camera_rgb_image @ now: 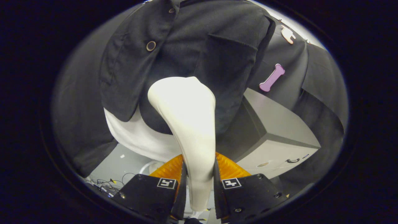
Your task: Iron the clothes twice with a garment steamer, once on the left side and once on the right side.
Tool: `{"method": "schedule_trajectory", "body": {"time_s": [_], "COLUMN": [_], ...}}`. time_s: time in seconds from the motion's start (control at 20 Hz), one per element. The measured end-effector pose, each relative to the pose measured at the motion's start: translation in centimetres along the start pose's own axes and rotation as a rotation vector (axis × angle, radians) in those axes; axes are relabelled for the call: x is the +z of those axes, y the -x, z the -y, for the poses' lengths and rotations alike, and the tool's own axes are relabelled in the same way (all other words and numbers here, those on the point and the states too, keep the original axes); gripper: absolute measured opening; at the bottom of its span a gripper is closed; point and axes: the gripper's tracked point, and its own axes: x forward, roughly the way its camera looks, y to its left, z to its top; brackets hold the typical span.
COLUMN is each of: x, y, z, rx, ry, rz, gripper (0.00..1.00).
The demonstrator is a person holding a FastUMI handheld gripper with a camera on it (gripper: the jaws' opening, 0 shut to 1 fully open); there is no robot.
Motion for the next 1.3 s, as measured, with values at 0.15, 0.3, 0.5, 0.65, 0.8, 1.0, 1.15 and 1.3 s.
{"method": "schedule_trajectory", "body": {"time_s": [0.15, 0.3, 0.5, 0.65, 0.8, 1.0, 1.15, 1.3], "x": [-1.5, -1.9, -0.5, 1.7, 4.8, 9.2, 12.4, 16.0], "y": [-0.6, -0.4, 1.3, 4.2, 7.8, 12.8, 15.7, 18.1], "z": [0.0, 0.2, 1.4, 2.9, 4.2, 5.8, 6.4, 6.7], "rx": [0.030, 0.054, 0.075, 0.097, 0.120, 0.145, 0.153, 0.165], "ry": [-0.008, -0.024, -0.046, -0.069, -0.089, -0.120, -0.130, -0.158], "rz": [-0.030, -0.034, 0.005, 0.069, 0.153, 0.253, 0.310, 0.352], "gripper": [0.40, 0.40, 0.40, 0.40, 0.40, 0.40, 0.40, 0.40]}}
